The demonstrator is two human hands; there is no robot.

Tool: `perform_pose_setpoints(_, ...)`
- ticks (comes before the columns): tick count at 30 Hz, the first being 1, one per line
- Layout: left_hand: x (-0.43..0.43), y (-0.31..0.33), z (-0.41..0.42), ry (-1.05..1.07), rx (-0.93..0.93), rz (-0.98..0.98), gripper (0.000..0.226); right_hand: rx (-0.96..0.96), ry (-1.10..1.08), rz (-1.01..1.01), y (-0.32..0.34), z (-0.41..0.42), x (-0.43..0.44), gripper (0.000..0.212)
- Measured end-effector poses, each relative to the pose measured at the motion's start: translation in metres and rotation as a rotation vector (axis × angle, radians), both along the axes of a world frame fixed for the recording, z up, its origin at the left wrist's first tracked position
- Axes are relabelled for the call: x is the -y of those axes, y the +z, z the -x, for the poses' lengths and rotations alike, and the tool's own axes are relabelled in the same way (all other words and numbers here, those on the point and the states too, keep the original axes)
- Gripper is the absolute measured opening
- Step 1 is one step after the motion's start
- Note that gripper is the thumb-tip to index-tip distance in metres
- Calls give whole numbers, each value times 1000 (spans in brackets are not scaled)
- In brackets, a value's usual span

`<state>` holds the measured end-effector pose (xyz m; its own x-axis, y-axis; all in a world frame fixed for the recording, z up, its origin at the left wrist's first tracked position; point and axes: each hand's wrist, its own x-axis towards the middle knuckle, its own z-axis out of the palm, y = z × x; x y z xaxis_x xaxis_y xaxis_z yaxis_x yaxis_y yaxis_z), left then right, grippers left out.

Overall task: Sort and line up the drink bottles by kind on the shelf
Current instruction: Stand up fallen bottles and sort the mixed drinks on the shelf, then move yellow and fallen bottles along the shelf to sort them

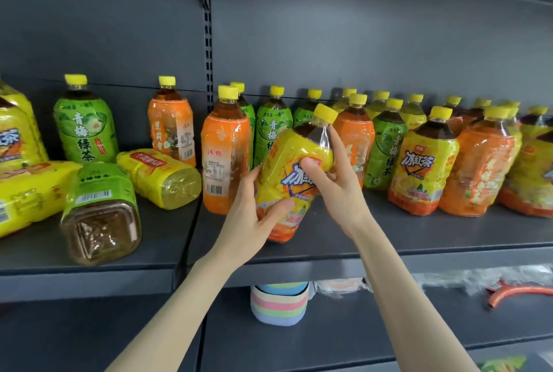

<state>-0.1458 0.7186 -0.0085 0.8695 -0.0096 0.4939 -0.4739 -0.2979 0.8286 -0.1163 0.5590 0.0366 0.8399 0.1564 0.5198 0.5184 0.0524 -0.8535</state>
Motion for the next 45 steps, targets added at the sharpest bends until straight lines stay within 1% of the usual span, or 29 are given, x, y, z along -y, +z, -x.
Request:
perform_pose_setpoints(3, -5, 2, -3, -72, -40, -9, 69, 39, -16, 53, 2, -5, 0, 71)
perform_pose_setpoints(5, -8, 0, -6, -83, -63, -14, 67, 70, -49, 93, 0, -8, -3, 77)
perform_pose_setpoints(8, -5, -8, -12, -41, -79, -53, 61, 112, -109, 184, -2, -13, -11, 78)
perform_pose_setpoints(10, -2, -8, -16, -4, -82, -77, 59, 108, -116, 195, -4, -20, -12, 76)
perform_pose_setpoints(15, 2, 1, -37, 46, -85, -202, 60, 76, -134, 250, -5, -38, -10, 87)
perform_pose_setpoints(23, 8, 3, -59, 116, -157, -311, 64, 75, -179, 322, -6, -54, -11, 70)
perform_pose_setpoints(28, 9, 4, -55, 186, -160, -386, 70, 77, -208, 429, -4, -49, -2, 73)
perform_pose_setpoints(30, 8, 4, -50, 267, -129, -429, 67, 78, -275, 484, -2, -46, 2, 75)
perform_pose_setpoints(32, 7, 5, -42, 335, -88, -445, 56, 99, -368, 553, -2, -40, 4, 75)
perform_pose_setpoints(34, 4, 6, -31, 369, -45, -419, 40, 137, -471, 588, -5, -33, 4, 69)
perform_pose_setpoints(36, 0, 7, -17, 398, -4, -393, 25, 140, -516, 537, -7, -23, 6, 53)
perform_pose_setpoints(38, -7, 5, -2, 442, 35, -359, 18, 147, -519, 470, -10, -12, 5, 32)
perform_pose_setpoints(40, -16, 2, 14, 491, 73, -324, 14, 172, -487, 431, -16, -2, -1, 18)
perform_pose_setpoints(42, -27, 0, 31, 527, 99, -304, 12, 176, -425, 398, -20, 6, -13, 11)
perform_pose_setpoints(45, -49, 5, 52, 592, 164, -290, 10, 164, -336, 370, -21, 16, -40, 9)
